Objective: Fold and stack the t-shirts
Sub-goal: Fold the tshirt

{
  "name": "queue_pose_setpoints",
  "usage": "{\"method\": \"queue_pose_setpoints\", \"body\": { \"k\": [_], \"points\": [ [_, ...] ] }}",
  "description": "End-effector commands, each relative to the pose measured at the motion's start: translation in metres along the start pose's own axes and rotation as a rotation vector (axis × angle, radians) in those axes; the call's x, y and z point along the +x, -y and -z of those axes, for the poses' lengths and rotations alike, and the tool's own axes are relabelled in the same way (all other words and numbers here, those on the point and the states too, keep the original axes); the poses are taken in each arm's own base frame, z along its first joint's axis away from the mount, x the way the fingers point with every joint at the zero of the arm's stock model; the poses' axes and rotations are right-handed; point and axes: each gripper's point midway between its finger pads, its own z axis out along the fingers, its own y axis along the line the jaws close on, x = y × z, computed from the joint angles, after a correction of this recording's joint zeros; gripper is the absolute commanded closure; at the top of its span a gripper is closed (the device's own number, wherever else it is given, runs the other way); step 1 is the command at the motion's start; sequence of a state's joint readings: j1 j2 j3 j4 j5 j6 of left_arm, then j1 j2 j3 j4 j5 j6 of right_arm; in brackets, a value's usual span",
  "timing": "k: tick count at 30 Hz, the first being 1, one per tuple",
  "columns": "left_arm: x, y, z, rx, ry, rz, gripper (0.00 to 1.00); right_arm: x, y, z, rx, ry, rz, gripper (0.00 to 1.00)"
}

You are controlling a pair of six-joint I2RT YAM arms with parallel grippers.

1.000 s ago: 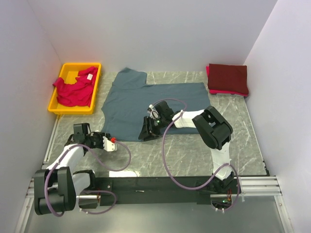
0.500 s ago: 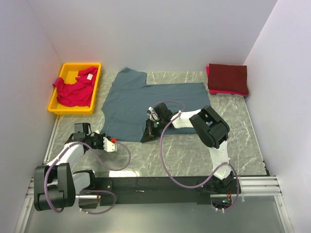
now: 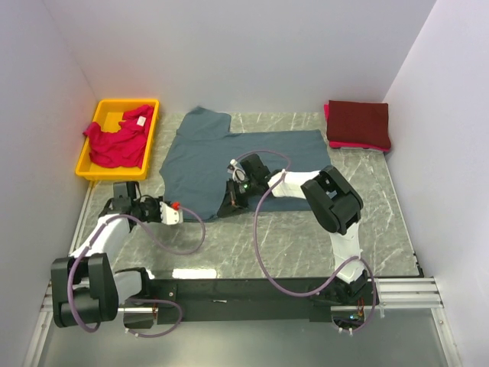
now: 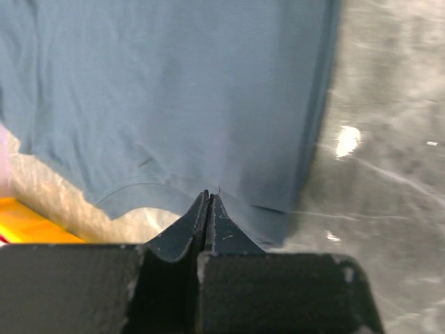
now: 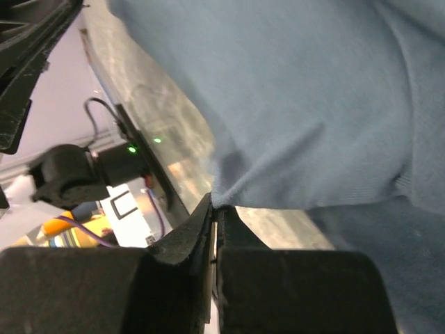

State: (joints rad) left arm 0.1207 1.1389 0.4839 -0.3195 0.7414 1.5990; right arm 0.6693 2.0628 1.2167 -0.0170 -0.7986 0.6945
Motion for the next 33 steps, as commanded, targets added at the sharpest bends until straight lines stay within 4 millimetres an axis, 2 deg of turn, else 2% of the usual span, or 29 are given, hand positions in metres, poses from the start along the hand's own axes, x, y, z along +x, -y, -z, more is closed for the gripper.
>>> {"method": "queue_pose_setpoints", "body": {
  "k": [1, 2, 3, 7, 8, 10, 12, 13, 14, 19, 25, 29, 31, 32, 33],
  "points": [
    [-0.013, -0.025, 0.002, -0.029, 0.054, 0.031, 0.99, -0.035, -0.038, 0.024, -0.071, 0.088, 0.047, 1.00],
    [-0.015, -0.033, 0.005, -0.031, 0.057, 0.033, 0.99, -0.041, -0.041, 0.025, -0.086, 0.105, 0.060, 1.00],
    [-0.015, -0.030, 0.005, -0.006, 0.061, 0.042, 0.98, -0.046, -0.041, 0.028, -0.089, 0.114, 0.049, 1.00],
    [-0.017, -0.005, 0.009, 0.094, 0.066, 0.000, 0.77, -0.046, -0.030, 0.025, -0.083, 0.100, 0.006, 1.00],
    [-0.016, 0.009, 0.008, 0.122, 0.069, -0.013, 0.70, -0.045, -0.029, 0.024, -0.085, 0.096, -0.002, 1.00],
    [-0.015, 0.025, 0.006, 0.133, 0.071, -0.029, 0.65, -0.046, -0.027, 0.025, -0.091, 0.102, -0.021, 1.00],
    [-0.014, 0.025, 0.003, 0.110, 0.069, -0.061, 0.61, -0.048, -0.028, 0.028, -0.101, 0.115, -0.027, 1.00],
    [-0.013, 0.032, 0.000, 0.121, 0.066, -0.059, 0.58, -0.048, -0.028, 0.029, -0.099, 0.119, -0.024, 1.00],
    [-0.012, 0.032, -0.001, 0.118, 0.063, -0.061, 0.48, -0.049, -0.029, 0.030, -0.100, 0.122, -0.025, 1.00],
    [-0.005, 0.026, -0.007, 0.102, 0.051, -0.060, 0.41, -0.049, -0.024, 0.031, -0.092, 0.116, -0.032, 1.00],
    [-0.001, 0.020, -0.014, 0.070, 0.045, -0.067, 0.47, -0.049, -0.025, 0.030, -0.104, 0.112, -0.038, 1.00],
    [-0.002, 0.010, -0.015, 0.040, 0.050, -0.046, 0.70, -0.048, -0.027, 0.031, -0.109, 0.111, -0.031, 1.00],
    [-0.004, -0.001, -0.014, 0.022, 0.053, -0.026, 0.80, -0.050, -0.027, 0.032, -0.112, 0.115, -0.028, 1.00],
    [-0.004, -0.005, -0.013, 0.016, 0.054, -0.020, 0.90, -0.052, -0.028, 0.033, -0.115, 0.118, -0.025, 1.00],
    [-0.005, -0.007, -0.013, 0.018, 0.058, -0.009, 0.94, -0.055, -0.031, 0.034, -0.119, 0.122, -0.018, 1.00]
  ]
}}
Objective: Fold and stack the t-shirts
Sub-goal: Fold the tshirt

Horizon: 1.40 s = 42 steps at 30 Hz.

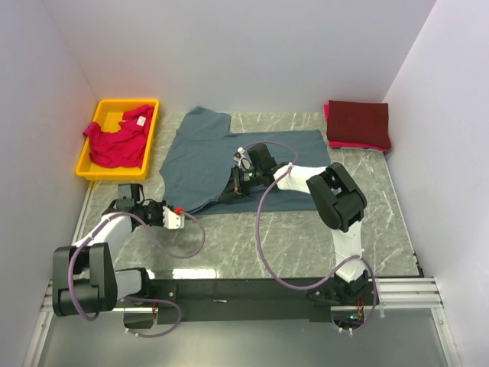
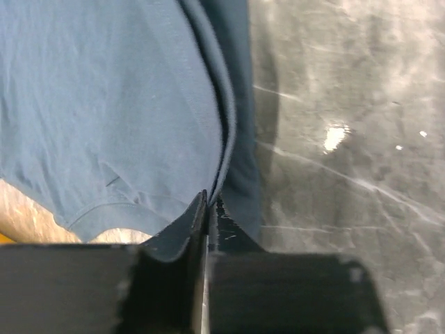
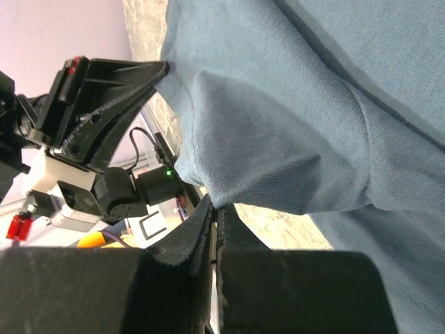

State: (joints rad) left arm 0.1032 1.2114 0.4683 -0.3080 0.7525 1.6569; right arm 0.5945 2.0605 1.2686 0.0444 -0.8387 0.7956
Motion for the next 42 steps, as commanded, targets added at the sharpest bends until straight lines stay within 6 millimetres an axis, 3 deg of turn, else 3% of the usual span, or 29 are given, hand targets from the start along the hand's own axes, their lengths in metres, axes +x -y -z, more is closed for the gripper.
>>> {"method": "queue_pose_setpoints", "body": {
  "k": [1, 3, 12, 17, 30, 42],
  "points": [
    [-0.009, -0.034, 0.004, -0.060, 0.034, 0.014, 0.99, -0.014, -0.016, 0.010, -0.044, 0.034, 0.036, 1.00],
    [-0.008, -0.039, 0.003, -0.054, 0.037, 0.032, 0.99, -0.024, -0.018, 0.012, -0.048, 0.051, 0.046, 1.00],
    [0.004, -0.105, 0.002, -0.161, 0.024, 0.078, 0.99, -0.078, -0.015, 0.022, -0.035, 0.146, 0.089, 1.00],
    [0.016, -0.125, -0.004, -0.200, 0.009, 0.117, 0.99, -0.098, -0.011, 0.019, -0.025, 0.167, 0.113, 1.00],
    [0.038, -0.182, -0.024, -0.255, -0.009, 0.160, 0.99, -0.120, 0.003, 0.021, -0.034, 0.220, 0.082, 1.00],
    [0.047, -0.197, -0.043, -0.286, -0.018, 0.170, 0.99, -0.130, 0.015, 0.026, -0.032, 0.250, 0.058, 1.00]
  ]
}}
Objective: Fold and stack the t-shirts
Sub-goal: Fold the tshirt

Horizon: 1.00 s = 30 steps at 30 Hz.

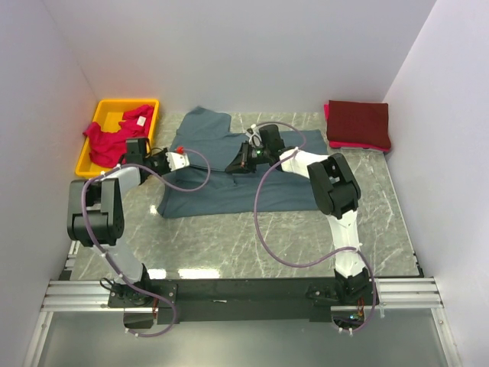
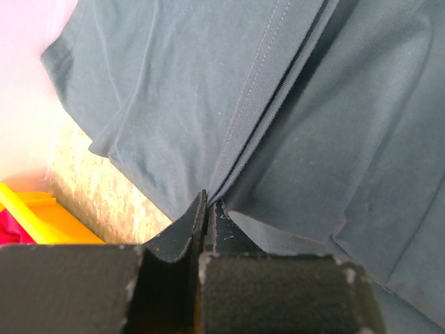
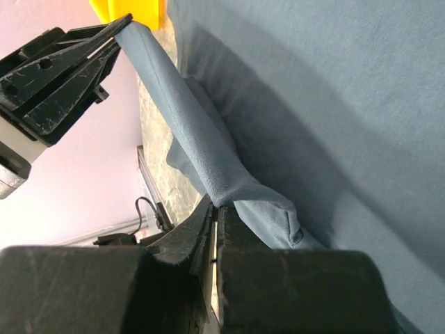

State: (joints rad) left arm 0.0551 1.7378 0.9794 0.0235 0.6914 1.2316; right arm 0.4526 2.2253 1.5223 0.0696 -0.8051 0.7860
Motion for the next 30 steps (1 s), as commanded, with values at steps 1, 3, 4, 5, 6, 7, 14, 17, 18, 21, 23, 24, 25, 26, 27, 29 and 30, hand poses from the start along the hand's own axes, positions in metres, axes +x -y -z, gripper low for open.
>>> {"method": "queue_pose_setpoints", "body": {
  "k": [1, 3, 4, 5, 6, 7, 14, 17, 18, 21, 23, 24, 25, 26, 27, 29, 30],
  "points": [
    [-0.004, -0.030, -0.005, -0.082, 0.002, -0.022, 0.99, -0.020, -0.004, 0.001, -0.024, 0.047, 0.025, 1.00],
    [-0.004, -0.035, -0.008, -0.095, -0.005, -0.017, 0.99, -0.023, -0.002, 0.001, -0.022, 0.051, 0.023, 1.00],
    [-0.002, -0.036, -0.011, -0.095, -0.006, -0.011, 0.99, -0.023, -0.001, -0.001, -0.022, 0.051, 0.025, 1.00],
    [-0.001, -0.037, -0.013, -0.094, -0.006, -0.009, 0.99, -0.024, 0.000, -0.001, -0.020, 0.052, 0.023, 1.00],
    [-0.002, -0.041, -0.014, -0.100, -0.008, -0.017, 0.99, -0.025, 0.001, -0.001, -0.019, 0.054, 0.023, 1.00],
    [-0.001, -0.042, -0.015, -0.102, -0.013, -0.018, 0.99, -0.028, 0.001, 0.000, -0.018, 0.060, 0.024, 1.00],
    [0.006, -0.055, -0.023, -0.130, -0.027, 0.010, 0.84, -0.034, 0.006, 0.001, -0.009, 0.084, -0.002, 0.96],
    [0.000, -0.070, -0.019, -0.157, -0.026, 0.092, 0.62, -0.041, 0.004, 0.010, -0.004, 0.108, -0.014, 0.73],
    [0.000, -0.066, -0.018, -0.146, -0.035, 0.175, 0.55, -0.045, 0.004, 0.015, 0.003, 0.124, -0.015, 0.62],
    [-0.008, -0.083, -0.003, -0.175, -0.034, 0.335, 0.52, -0.064, -0.002, 0.050, 0.004, 0.198, -0.004, 0.55],
    [-0.014, -0.080, 0.011, -0.156, -0.054, 0.445, 0.52, -0.070, -0.007, 0.076, 0.025, 0.213, 0.018, 0.51],
    [-0.015, -0.078, 0.017, -0.158, -0.060, 0.524, 0.52, -0.078, -0.001, 0.093, 0.048, 0.232, 0.059, 0.51],
    [-0.019, -0.068, 0.027, -0.134, -0.081, 0.578, 0.51, -0.082, -0.007, 0.111, 0.062, 0.247, 0.092, 0.51],
    [-0.019, -0.061, 0.031, -0.123, -0.099, 0.616, 0.50, -0.072, 0.003, 0.122, 0.113, 0.213, 0.069, 0.51],
    [-0.020, -0.053, 0.034, -0.112, -0.113, 0.665, 0.50, -0.071, 0.007, 0.134, 0.143, 0.207, 0.090, 0.51],
    [-0.022, -0.029, 0.045, -0.067, -0.164, 0.758, 0.50, -0.058, 0.025, 0.167, 0.250, 0.140, 0.163, 0.53],
    [-0.021, -0.019, 0.048, -0.050, -0.184, 0.789, 0.50, -0.053, 0.036, 0.177, 0.311, 0.108, 0.190, 0.53]
  ]
}}
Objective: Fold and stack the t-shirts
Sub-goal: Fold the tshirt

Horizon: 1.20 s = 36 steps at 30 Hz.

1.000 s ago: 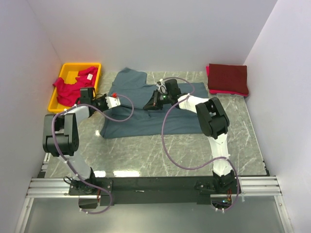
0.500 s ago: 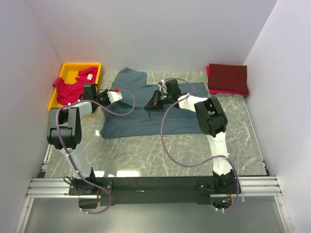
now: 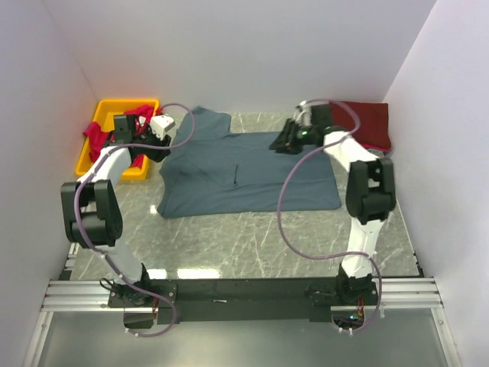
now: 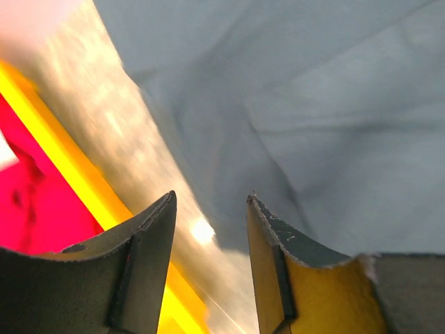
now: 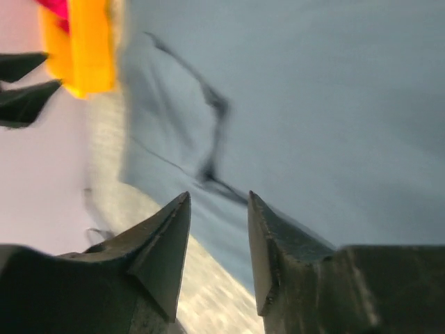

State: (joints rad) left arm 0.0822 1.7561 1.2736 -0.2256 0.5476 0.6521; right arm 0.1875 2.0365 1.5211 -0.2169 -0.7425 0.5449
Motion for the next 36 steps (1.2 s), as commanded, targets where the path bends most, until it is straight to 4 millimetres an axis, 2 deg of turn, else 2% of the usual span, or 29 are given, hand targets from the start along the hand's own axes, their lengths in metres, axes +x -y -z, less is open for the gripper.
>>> {"method": "queue_pose_setpoints", "body": {
  "k": [1, 2, 4, 5, 7, 10, 13, 17, 19, 24, 27, 30, 36],
  "points": [
    [0.012, 0.039, 0.030, 0.059, -0.109, 0.224, 0.47, 0.008, 0.023, 0.062, 0.168, -0.110, 0.279, 0.55],
    [0.022, 0.048, 0.032, 0.074, -0.137, 0.254, 0.47, 0.029, 0.038, 0.076, 0.225, -0.203, 0.255, 0.56],
    [0.036, 0.069, 0.036, 0.139, -0.198, 0.291, 0.47, 0.045, 0.071, 0.096, 0.337, -0.292, 0.343, 0.58],
    [0.039, 0.079, 0.039, 0.186, -0.218, 0.290, 0.45, 0.055, 0.086, 0.109, 0.368, -0.334, 0.327, 0.58],
    [0.050, 0.088, 0.039, 0.196, -0.266, 0.329, 0.44, 0.073, 0.110, 0.124, 0.443, -0.402, 0.350, 0.59],
    [0.064, 0.091, 0.034, 0.182, -0.328, 0.377, 0.47, 0.091, 0.137, 0.137, 0.536, -0.480, 0.365, 0.60],
    [0.075, 0.098, 0.027, 0.204, -0.373, 0.412, 0.46, 0.096, 0.160, 0.142, 0.619, -0.499, 0.392, 0.62],
    [0.115, 0.107, 0.021, 0.143, -0.515, 0.409, 0.49, 0.093, 0.185, 0.142, 0.705, -0.499, 0.420, 0.63],
    [0.131, 0.116, 0.021, 0.152, -0.557, 0.408, 0.50, 0.099, 0.197, 0.141, 0.735, -0.530, 0.413, 0.63],
    [0.167, 0.128, 0.028, 0.138, -0.671, 0.410, 0.53, 0.118, 0.211, 0.143, 0.760, -0.583, 0.393, 0.63],
    [0.181, 0.136, 0.036, 0.139, -0.713, 0.399, 0.54, 0.125, 0.209, 0.146, 0.759, -0.596, 0.394, 0.64],
    [0.188, 0.143, 0.049, 0.136, -0.741, 0.372, 0.55, 0.143, 0.205, 0.159, 0.765, -0.627, 0.400, 0.64],
    [0.185, 0.153, 0.071, 0.151, -0.739, 0.343, 0.56, 0.176, 0.192, 0.180, 0.736, -0.669, 0.395, 0.64]
  ]
}}
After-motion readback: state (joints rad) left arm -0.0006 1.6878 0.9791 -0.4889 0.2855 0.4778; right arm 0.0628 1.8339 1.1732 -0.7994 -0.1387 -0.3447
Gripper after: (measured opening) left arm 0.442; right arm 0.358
